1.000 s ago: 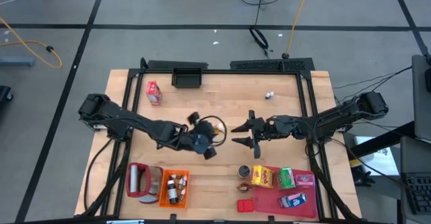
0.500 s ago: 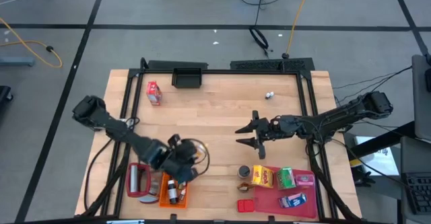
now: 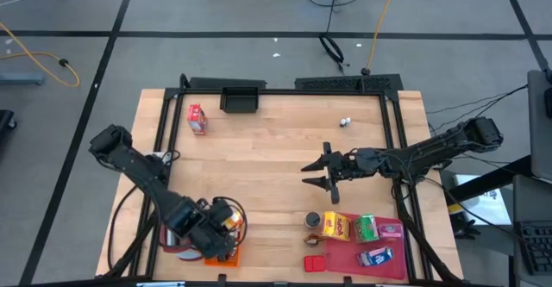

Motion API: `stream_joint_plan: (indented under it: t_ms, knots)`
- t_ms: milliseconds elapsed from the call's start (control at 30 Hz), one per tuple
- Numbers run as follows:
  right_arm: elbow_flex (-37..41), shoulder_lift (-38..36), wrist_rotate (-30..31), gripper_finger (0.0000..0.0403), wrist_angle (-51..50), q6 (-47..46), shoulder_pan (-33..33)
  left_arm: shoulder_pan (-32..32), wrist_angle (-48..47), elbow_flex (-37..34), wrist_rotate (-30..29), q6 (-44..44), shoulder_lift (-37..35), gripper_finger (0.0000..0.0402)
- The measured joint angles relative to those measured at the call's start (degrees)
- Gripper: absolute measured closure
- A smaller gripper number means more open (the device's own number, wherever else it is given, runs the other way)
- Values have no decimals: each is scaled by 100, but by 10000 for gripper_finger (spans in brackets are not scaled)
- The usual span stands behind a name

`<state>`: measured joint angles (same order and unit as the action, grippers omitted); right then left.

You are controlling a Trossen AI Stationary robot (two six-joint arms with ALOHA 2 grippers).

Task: Pick & Place Kitchen Items
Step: Put the big yellow food coloring bottle into the orange bin

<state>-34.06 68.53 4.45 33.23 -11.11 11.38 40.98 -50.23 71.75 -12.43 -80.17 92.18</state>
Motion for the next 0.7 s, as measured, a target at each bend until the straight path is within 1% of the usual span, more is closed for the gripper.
stream_joint_plan:
  t_ms: [133,367,700]
  knots:
    - [0,0,0,253,13,67,0,120,17,0,198,-249,0,305]
    - [0,0,-1,258,12,133,0,304,-19,7,186,-901,-1,305]
    - [0,2,-1,259,5,137,0,384,13,17,199,-1120,24,305]
